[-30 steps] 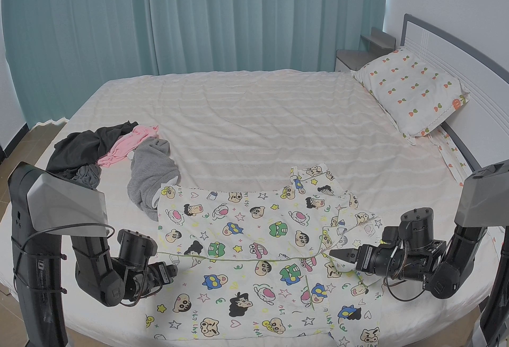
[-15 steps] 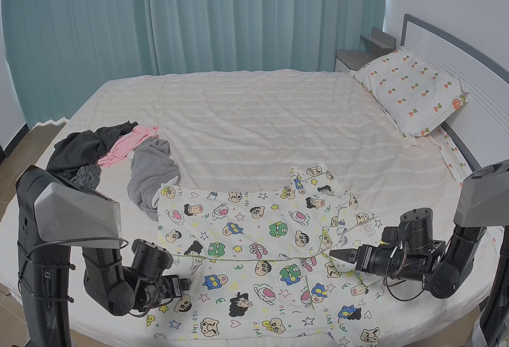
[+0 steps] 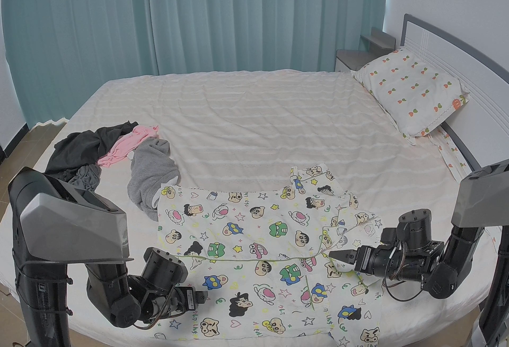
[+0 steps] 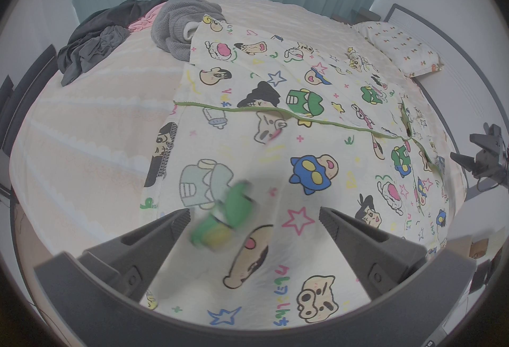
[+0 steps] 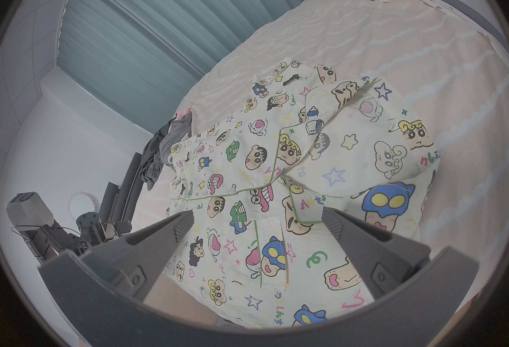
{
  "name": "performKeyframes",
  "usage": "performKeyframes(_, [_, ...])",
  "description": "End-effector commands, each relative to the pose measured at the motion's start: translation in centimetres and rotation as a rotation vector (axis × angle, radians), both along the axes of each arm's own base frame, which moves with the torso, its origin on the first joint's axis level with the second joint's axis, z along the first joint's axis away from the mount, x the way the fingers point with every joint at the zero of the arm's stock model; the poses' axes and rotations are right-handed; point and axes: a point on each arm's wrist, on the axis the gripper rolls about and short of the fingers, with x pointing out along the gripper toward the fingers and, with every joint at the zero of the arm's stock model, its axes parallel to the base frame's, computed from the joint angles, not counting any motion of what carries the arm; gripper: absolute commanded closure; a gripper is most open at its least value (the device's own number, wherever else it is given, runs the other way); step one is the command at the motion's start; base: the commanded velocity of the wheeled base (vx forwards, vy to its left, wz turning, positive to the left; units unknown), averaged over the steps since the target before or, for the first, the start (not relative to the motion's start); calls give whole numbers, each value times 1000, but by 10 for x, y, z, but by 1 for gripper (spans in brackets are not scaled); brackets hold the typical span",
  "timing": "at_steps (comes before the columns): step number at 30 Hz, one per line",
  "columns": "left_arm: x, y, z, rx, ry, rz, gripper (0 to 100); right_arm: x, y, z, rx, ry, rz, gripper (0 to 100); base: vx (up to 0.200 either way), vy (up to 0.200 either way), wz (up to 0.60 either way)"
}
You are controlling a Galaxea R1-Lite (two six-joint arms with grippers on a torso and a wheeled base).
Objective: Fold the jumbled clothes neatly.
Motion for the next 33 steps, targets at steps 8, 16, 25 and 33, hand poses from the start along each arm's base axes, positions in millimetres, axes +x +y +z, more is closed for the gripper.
performKeyframes(8, [-1, -7, 3, -79, 3, 63, 0, 0, 0, -3, 5, -13, 0, 0, 0, 0, 0])
performKeyframes(16, [-6, -14, 22, -289, 58, 120, 0, 1, 1, -6, 6, -20, -2, 0, 0, 0, 0])
performKeyframes(25, [-17, -31, 27, -361, 109, 45, 0, 1, 1, -6, 6, -20, -2, 0, 0, 0, 0])
performKeyframes(33, [-21, -37, 26, -346, 105, 27, 0, 1, 1, -6, 6, -20, -2, 0, 0, 0, 0])
